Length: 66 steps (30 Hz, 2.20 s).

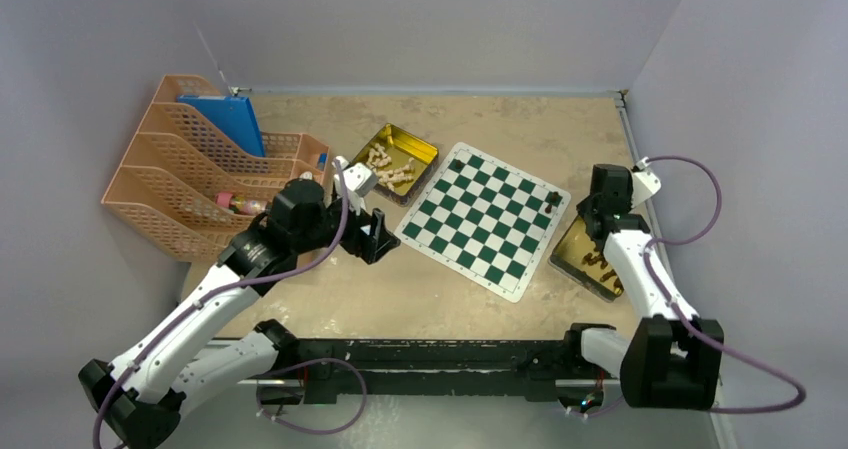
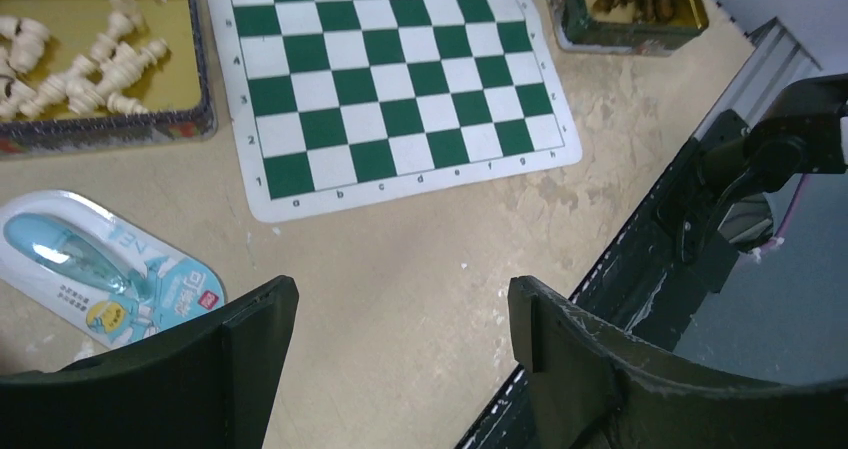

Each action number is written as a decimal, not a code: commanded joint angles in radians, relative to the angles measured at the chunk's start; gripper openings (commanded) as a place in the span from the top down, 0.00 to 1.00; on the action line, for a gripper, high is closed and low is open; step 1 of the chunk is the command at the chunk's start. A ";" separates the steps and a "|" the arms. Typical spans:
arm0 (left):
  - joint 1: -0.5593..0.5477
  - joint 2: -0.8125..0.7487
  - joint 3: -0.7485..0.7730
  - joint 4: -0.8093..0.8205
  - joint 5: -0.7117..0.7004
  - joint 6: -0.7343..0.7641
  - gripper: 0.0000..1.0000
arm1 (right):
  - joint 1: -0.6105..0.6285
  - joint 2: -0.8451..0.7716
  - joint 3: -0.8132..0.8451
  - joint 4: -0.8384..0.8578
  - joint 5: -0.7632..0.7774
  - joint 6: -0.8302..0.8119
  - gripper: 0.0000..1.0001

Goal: Set up the chess pieces on the board
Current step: Pick up the chess piece from the storage box, then place the chess piece on the chessboard.

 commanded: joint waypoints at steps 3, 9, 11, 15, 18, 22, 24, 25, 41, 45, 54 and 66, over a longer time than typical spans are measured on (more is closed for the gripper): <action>0.006 -0.120 -0.102 0.245 0.168 0.036 0.23 | 0.042 -0.153 0.046 0.023 -0.188 -0.027 0.89; 0.006 -0.066 -0.019 0.280 0.236 -0.135 0.28 | 0.071 -0.273 -0.009 0.133 -0.563 0.023 0.88; 0.006 -0.039 0.012 0.285 0.250 -0.148 0.31 | 0.112 -0.257 -0.005 0.138 -0.645 0.010 0.88; 0.006 0.003 0.054 0.272 0.336 -0.009 0.35 | 0.229 -0.247 -0.005 0.140 -0.717 -0.048 0.87; 0.005 0.019 0.044 0.248 0.499 0.225 0.38 | 0.307 -0.276 -0.019 0.158 -0.772 -0.075 0.87; 0.004 -0.011 -0.013 0.230 0.685 0.565 0.39 | 0.390 -0.305 -0.032 0.169 -0.840 -0.096 0.87; 0.004 -0.033 -0.054 0.234 0.744 0.730 0.37 | 0.438 -0.312 -0.047 0.185 -0.852 -0.091 0.86; 0.004 -0.039 -0.071 0.234 0.759 0.805 0.36 | 0.464 -0.309 -0.054 0.195 -0.860 -0.092 0.86; 0.004 0.191 0.015 0.008 0.905 1.354 0.39 | 0.859 -0.079 -0.026 0.408 -1.022 -0.153 0.85; 0.005 0.218 0.020 -0.039 0.892 1.392 0.44 | 0.860 -0.078 -0.050 0.435 -1.053 -0.178 0.83; 0.002 0.235 0.004 -0.055 0.885 1.434 0.48 | 0.860 -0.076 -0.054 0.515 -1.124 -0.159 0.83; -0.006 0.237 0.017 -0.071 0.923 1.465 0.59 | 0.860 -0.099 -0.057 0.554 -1.127 -0.099 0.84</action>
